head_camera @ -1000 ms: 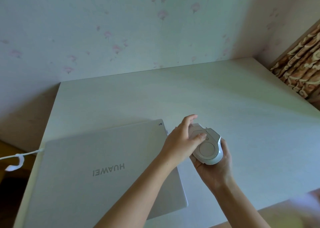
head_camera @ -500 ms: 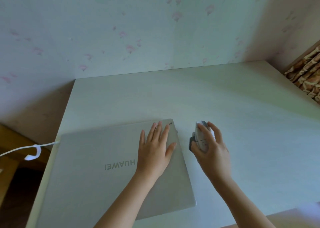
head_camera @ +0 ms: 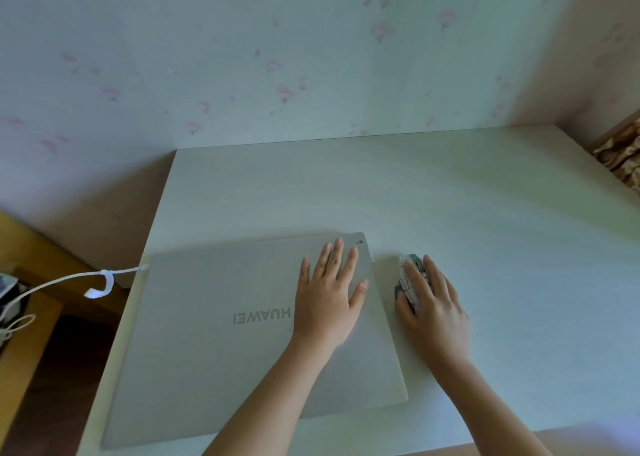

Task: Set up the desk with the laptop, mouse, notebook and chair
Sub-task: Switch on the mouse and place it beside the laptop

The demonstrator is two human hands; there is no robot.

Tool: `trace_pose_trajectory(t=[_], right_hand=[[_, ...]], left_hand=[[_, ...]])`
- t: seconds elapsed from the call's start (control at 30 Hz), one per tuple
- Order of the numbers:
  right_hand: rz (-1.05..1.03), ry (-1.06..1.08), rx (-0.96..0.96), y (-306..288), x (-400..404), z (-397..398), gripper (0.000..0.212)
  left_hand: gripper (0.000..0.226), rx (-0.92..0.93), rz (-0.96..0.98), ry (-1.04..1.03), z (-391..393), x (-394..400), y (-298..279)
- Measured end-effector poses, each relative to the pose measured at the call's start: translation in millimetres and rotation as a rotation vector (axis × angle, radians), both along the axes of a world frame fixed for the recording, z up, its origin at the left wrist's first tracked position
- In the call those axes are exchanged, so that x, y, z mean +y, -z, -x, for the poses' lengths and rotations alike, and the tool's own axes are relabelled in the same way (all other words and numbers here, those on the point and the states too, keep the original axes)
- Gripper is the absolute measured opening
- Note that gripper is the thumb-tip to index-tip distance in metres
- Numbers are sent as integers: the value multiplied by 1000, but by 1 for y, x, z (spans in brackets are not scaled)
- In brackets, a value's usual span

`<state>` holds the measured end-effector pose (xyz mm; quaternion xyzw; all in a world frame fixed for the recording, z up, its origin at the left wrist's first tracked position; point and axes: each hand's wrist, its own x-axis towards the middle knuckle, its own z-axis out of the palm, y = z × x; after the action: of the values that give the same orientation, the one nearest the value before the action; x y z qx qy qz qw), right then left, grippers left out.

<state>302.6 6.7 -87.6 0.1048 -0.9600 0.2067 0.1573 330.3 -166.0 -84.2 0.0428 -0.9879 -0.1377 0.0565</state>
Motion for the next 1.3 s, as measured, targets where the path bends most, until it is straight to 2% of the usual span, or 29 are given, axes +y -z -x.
trace_pose_trajectory(t=[0.23,0.37,0.57,0.67,0.8,0.93,1.13,1.3], right_hand=[[-121,-52,-53,-18,7,-2,48],[-113,-67,-69,-56,9,-1,43],[-117,-115,-1,-140,11,-19,40],[-130,-121,35,-182,19,-36,29],[-151,-118,103,-237,32,-57,28],[-144,-114,103,-281,43,-82,28],[-123,-98,133,-329,52,-129,34],[-111,30,130,-350,59,-171,38]], left_hand=[[60,-24,40,-16,1,1,-11],[51,-166,96,47,4,-1,-50],[29,-29,162,130,-24,15,-129],[21,48,173,152,-39,21,-172],[33,196,135,126,-55,26,-230],[34,227,153,136,-74,32,-277],[33,244,67,181,-96,31,-319],[37,292,-3,305,-117,39,-334]])
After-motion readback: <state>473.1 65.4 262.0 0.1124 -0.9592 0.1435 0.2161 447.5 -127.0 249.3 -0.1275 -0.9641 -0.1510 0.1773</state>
